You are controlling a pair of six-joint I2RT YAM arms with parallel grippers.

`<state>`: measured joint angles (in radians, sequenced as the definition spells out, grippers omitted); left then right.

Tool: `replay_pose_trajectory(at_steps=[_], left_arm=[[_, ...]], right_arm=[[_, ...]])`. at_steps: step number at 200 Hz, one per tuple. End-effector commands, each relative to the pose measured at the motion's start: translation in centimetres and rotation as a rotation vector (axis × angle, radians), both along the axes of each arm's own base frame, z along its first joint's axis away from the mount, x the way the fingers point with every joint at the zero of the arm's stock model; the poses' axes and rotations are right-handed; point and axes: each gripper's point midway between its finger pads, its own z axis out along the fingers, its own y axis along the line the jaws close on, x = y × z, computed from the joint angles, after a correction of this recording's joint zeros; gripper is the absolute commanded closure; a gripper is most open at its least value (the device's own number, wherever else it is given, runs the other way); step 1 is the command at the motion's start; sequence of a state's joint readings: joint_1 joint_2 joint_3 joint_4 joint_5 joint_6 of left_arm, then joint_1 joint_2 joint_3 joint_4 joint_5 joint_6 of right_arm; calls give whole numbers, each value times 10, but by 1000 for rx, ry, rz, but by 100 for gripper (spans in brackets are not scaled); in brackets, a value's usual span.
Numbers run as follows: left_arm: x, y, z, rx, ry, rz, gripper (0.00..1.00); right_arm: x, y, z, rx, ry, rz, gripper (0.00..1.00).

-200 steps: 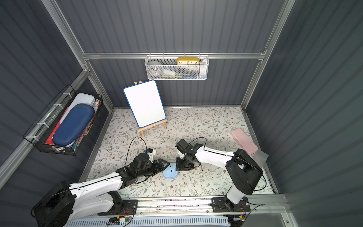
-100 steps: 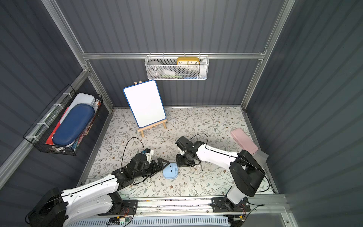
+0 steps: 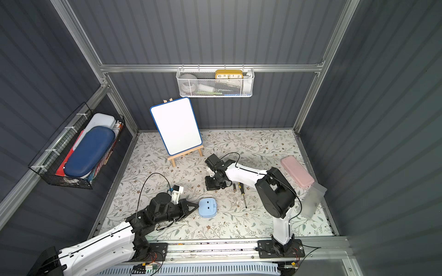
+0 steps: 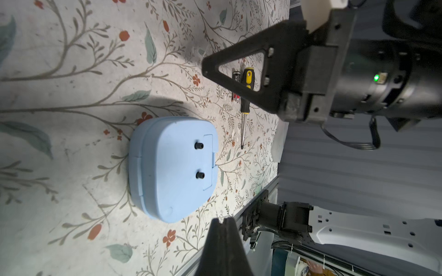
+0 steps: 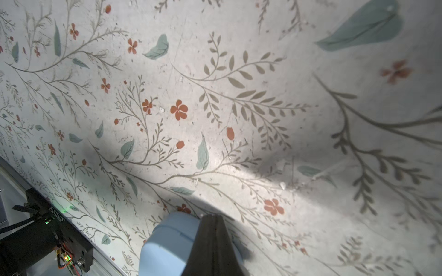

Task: Remove the battery from the alarm
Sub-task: Install the cover on the alarm, then adjust the alarm at the center of the board.

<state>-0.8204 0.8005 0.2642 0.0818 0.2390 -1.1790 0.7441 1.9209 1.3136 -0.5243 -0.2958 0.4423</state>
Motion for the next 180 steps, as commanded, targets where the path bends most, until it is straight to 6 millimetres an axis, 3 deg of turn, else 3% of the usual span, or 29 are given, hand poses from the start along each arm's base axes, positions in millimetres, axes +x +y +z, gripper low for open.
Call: replay_pose_trajectory(at_steps=[1,29,51,71,131,180], left_arm=[[-18,-4,-13,2,35,-81,100],[-30,-9,-24,-39,74,-124,100],[-42,-16,-33,5,113,-187,95],[-50,-20,-48,83,157,-220,98],[-40,-12,-70,138,187,-113,100],[-31,-26,-84,146,199,-111,100]], right_arm=[[-7,7,-1,35,26,41,100],[-9,9,-4,37,28,59,100],[-9,11,-11,28,48,77,100],[-9,12,-15,29,60,74,100],[-14,7,-26,12,75,68,100],[-22,-1,-37,-14,101,66,100]])
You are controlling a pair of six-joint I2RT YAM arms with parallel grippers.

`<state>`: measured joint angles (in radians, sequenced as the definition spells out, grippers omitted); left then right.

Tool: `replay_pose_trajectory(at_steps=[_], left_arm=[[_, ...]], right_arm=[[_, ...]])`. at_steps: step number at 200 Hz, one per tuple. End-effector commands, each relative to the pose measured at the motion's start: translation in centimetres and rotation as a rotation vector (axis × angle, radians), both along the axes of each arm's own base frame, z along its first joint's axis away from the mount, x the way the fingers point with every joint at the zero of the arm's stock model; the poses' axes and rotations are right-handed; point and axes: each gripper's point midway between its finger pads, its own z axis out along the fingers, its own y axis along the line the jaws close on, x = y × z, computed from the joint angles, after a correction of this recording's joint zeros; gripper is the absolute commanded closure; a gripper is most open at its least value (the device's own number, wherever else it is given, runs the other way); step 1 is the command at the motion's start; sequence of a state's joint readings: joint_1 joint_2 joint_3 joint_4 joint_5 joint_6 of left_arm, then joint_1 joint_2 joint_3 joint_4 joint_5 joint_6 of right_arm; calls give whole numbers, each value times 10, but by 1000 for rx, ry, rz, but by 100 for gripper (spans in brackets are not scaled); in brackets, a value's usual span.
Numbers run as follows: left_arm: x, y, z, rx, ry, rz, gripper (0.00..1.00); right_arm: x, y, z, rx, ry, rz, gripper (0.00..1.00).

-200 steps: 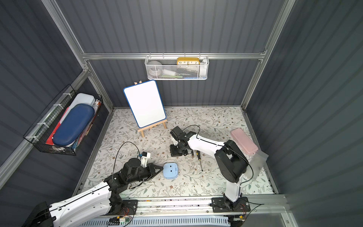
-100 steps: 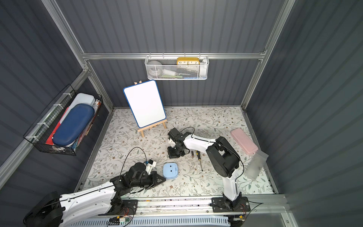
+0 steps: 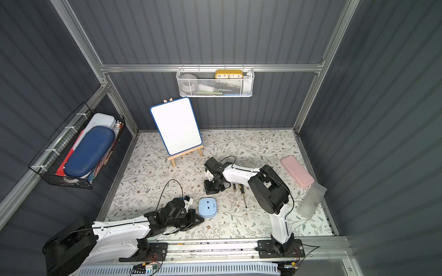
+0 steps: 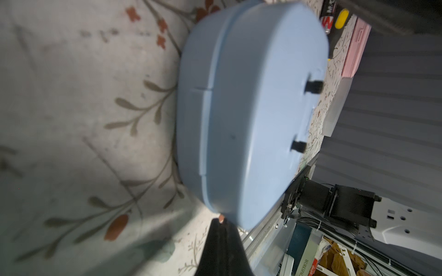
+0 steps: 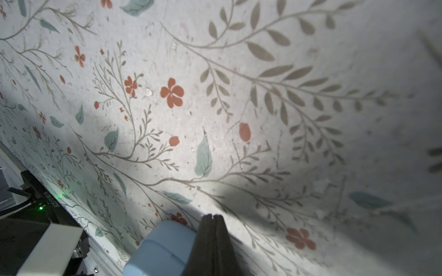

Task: Remove the battery from the alarm
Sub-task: Adjust the alarm at the center of the board.

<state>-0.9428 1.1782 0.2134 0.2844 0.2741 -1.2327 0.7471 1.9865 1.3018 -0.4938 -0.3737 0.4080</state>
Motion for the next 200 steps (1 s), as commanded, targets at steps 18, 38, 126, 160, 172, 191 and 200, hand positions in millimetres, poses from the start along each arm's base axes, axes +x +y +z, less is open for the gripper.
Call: replay_pose_trajectory(at_steps=[18,38,126,160,172,191,200], left_arm=[[9,-10,-8,11,-1,24,100],[18,-6,-8,35,-15,75,100],[56,-21,23,19,-153,159,100],[71,-46,34,3,-204,118,100],[78,-49,37,5,-222,126,100],[85,-48,41,24,-242,131,100],[87,-45,43,43,-253,136,100]], right_arm=[[-13,-15,-14,-52,30,6,100],[-16,-24,-18,-82,25,-2,100],[-37,-59,-22,-175,32,-46,100],[-39,-81,-22,-254,1,-87,100],[-34,-92,-18,-298,-43,-117,100],[-21,-115,-5,-359,-134,-171,95],[-15,-125,5,-368,-171,-199,92]])
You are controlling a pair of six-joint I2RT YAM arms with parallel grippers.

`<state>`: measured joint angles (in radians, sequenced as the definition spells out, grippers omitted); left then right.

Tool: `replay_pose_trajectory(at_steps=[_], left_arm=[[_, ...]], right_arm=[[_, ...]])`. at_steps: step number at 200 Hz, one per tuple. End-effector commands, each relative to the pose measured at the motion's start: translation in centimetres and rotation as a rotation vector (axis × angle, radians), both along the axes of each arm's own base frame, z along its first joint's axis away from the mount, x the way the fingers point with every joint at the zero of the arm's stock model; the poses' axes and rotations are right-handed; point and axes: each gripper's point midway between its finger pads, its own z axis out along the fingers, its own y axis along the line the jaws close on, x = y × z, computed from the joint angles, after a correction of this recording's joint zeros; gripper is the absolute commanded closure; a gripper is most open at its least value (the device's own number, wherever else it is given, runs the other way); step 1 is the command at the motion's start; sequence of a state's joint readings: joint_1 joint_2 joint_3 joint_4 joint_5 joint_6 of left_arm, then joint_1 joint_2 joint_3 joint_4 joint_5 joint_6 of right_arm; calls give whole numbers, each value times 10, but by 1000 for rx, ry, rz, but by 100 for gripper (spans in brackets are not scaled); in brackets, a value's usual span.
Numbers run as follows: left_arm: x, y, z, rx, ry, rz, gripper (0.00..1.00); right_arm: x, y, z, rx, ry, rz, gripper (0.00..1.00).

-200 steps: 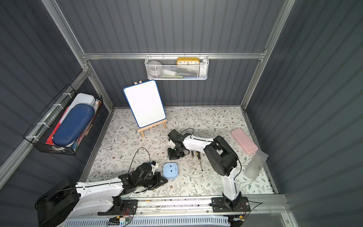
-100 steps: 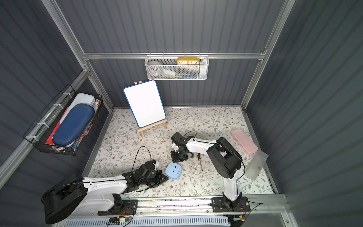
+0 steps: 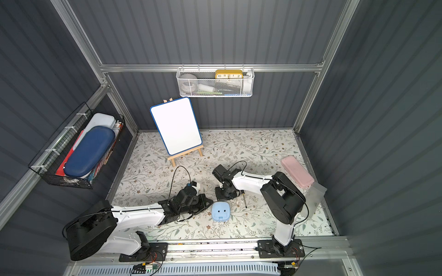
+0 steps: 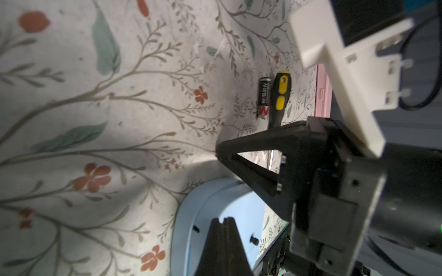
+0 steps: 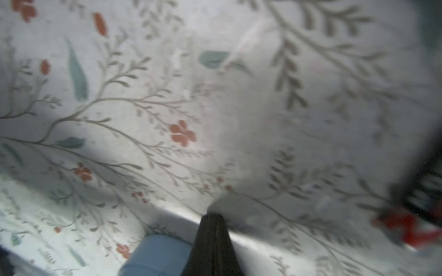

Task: Remove the battery from the alarm
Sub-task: Adjust the alarm at the center of the board.

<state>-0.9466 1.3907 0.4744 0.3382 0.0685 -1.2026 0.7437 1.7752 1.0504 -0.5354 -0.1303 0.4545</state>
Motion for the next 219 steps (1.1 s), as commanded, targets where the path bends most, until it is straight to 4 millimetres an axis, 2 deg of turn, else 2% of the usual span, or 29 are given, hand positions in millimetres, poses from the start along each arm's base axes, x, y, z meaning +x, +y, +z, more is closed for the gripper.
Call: replay_pose_trajectory(at_steps=[1,10,22,34,41,52,67,77,99,127,130,143,150,174,196,219], left_arm=[[12,4,6,46,-60,9,100],[13,9,9,54,-69,17,100],[12,14,15,51,-83,16,95],[11,19,20,54,-93,21,80],[8,21,21,53,-90,18,70],[4,22,23,39,-88,2,62],[-3,20,24,17,-79,-30,55],[-7,17,25,5,-80,-57,53],[-12,12,20,14,-75,-120,54],[-25,4,3,90,-45,-225,70],[-26,5,2,101,-41,-224,70],[-27,14,3,121,-38,-187,70],[-27,18,6,110,-42,-168,70],[-28,22,15,75,-63,-143,67],[-30,14,18,27,-67,-170,67],[-38,7,5,47,-38,-212,70]], right_arm=[[12,-45,14,-141,-94,-87,91],[15,-51,25,-129,-120,-108,85],[13,-55,37,-110,-143,-113,80],[5,-53,45,-73,-129,-115,76],[-1,-52,47,-52,-110,-113,74],[-12,-50,47,-12,-74,-123,71],[-27,-50,47,44,-44,-141,62],[-37,-51,47,83,-24,-149,60],[-50,-58,47,123,-22,-194,59],[-65,-47,50,265,11,-217,57],[-65,-45,56,297,-3,-212,56],[-71,-46,56,325,-2,-214,49],[-70,-40,59,365,-15,-200,48],[-76,-38,51,386,19,-199,44],[-71,-35,46,441,-6,-231,44],[-62,-37,45,495,-48,-278,44]])
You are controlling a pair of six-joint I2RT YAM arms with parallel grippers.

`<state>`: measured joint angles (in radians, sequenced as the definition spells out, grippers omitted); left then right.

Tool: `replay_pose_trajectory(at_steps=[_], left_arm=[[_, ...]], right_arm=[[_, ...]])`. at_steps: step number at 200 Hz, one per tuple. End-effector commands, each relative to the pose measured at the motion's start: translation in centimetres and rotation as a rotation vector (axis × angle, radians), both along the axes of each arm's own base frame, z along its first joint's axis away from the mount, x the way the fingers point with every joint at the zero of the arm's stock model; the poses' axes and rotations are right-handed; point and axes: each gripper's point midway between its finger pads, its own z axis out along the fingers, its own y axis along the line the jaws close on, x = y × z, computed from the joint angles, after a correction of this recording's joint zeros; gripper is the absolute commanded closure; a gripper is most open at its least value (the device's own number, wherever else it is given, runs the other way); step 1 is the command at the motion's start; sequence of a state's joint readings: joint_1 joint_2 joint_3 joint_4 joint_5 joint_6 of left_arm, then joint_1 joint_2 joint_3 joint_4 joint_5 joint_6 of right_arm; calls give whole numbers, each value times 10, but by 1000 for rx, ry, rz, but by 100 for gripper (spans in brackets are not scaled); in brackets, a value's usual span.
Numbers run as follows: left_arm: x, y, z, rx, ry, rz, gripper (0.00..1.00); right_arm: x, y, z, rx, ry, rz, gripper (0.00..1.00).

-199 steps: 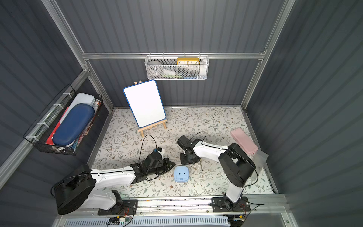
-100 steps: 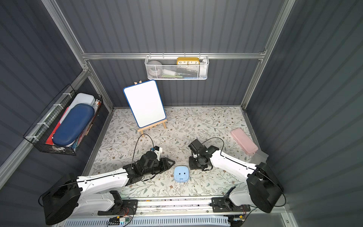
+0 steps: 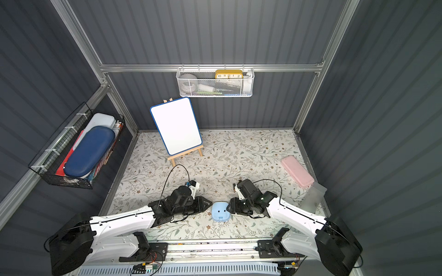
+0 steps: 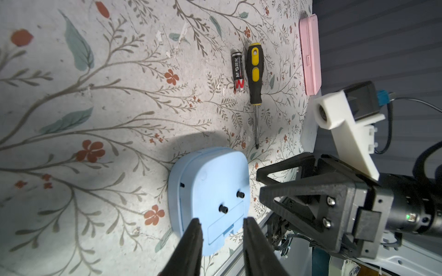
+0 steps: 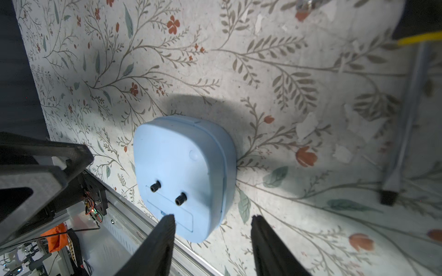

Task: Remove the battery from the alarm
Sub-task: Adjust the alarm at the center of the board.

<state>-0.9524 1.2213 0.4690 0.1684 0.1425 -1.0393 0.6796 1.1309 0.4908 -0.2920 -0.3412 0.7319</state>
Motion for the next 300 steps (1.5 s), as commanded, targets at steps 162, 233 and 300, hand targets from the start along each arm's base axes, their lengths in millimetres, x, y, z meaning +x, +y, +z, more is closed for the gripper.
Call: replay_pose_trajectory(at_steps=[162,233,300], left_arm=[[-37,9,-63,116,130,-77,75],[-41,18,-82,139,148,-66,78],[-46,22,-99,135,160,-63,80]], right_arm=[[8,20,8,171,3,41,42],[6,33,16,241,27,69,43],[0,54,28,297,42,126,45]])
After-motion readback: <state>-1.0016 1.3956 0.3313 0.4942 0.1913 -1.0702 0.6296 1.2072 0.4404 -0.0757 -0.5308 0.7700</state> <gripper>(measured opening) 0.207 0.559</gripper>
